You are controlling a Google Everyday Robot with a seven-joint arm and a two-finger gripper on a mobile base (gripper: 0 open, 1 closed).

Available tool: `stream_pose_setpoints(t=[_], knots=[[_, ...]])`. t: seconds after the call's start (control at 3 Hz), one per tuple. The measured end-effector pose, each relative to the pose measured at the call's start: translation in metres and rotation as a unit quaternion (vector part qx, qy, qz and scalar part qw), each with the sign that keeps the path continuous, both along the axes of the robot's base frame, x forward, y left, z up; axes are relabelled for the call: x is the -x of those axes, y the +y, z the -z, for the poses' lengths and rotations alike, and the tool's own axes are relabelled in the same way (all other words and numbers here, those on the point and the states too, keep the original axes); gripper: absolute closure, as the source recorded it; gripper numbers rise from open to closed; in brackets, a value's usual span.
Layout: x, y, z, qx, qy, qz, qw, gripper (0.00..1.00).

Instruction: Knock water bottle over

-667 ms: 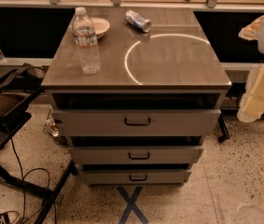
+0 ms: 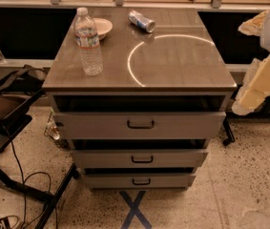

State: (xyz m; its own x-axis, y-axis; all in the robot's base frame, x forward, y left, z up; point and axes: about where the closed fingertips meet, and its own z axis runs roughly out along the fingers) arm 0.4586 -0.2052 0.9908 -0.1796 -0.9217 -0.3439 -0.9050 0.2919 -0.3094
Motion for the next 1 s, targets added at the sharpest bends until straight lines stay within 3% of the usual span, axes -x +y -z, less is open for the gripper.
stream_pose_setpoints(t=[0.33, 0.67, 1.0], knots=[[-0.047, 0.034, 0.016, -0.129, -0.017, -0.018, 0.9914, 0.00], [-0.084, 0.060, 0.040, -0.282, -0.037, 0.006, 0.9587, 0.00], [-0.103, 0.077, 0.044, -0.368, -0.061, 0.014, 0.9279, 0.00]])
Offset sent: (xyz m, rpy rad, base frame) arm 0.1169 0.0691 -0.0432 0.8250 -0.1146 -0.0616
